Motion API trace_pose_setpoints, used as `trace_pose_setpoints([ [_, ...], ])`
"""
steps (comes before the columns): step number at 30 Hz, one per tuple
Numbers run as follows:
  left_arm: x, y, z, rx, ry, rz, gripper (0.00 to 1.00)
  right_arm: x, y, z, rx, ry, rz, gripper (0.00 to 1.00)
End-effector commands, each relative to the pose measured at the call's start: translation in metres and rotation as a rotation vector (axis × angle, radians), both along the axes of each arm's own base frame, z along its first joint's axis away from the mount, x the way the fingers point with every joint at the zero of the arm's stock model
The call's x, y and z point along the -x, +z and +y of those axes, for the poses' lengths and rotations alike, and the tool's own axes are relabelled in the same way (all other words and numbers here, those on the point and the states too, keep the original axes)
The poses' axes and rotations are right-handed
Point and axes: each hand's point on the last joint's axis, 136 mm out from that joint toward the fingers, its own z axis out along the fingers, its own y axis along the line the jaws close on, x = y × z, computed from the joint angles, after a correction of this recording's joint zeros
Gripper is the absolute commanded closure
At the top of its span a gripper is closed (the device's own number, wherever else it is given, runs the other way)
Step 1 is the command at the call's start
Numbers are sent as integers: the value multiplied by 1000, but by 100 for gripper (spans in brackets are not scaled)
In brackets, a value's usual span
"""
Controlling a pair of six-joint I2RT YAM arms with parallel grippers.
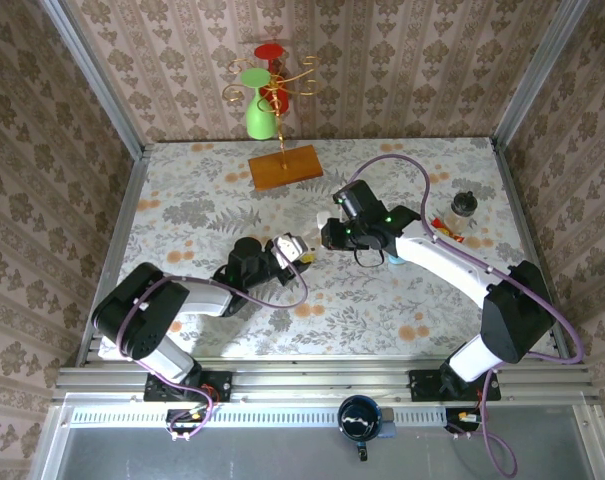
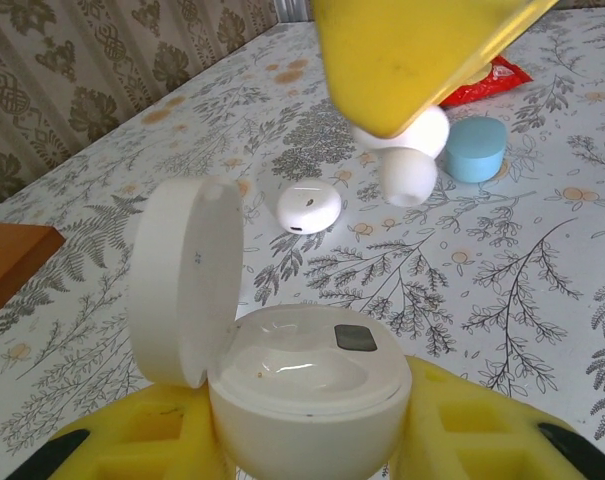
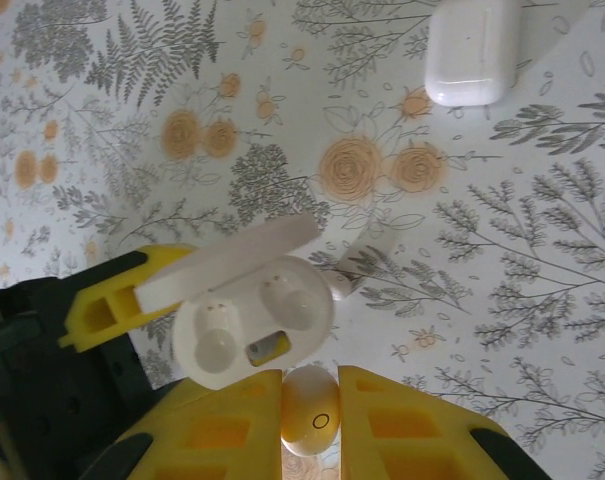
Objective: Insert wireless bluetooth earbuds into charging case
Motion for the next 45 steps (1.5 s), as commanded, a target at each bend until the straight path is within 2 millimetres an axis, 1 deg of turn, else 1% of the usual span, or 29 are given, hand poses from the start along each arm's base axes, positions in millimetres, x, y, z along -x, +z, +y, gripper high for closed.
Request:
trace_pose_setpoints([
  [1,-1,18,-11,24,-41,-84,78,-1,12,16,-57,31,-3,81],
  [5,2,19,-14,30,-56,-90,77,0,12,26,-77,57,-1,81],
  [11,5,23,-16,40,-67,-94,77,2,6,32,-76,77,12,81],
  [21,5,31,-19,86,-66,-73,77,5,-5,38,-71,104,36,81],
  [26,8,39,-20,126,-79,-65,77,4,-13,38,-50,115,48,81],
  [31,9,46,-22,169,-92,-55,77,4,-9,45,-76,132,53,80],
  [35,8,52,-20,230,-97,-29,77,5,-1,44,-77,135,42,76],
  [39,5,63,-15,322,-107,-1,77,4,13,37,-74,120,4,70],
  [41,4,63,-15,326,-115,7,77,4,19,35,-73,115,-11,68],
  [45,6,68,-15,335,-130,5,77,3,30,31,-80,111,-50,59],
])
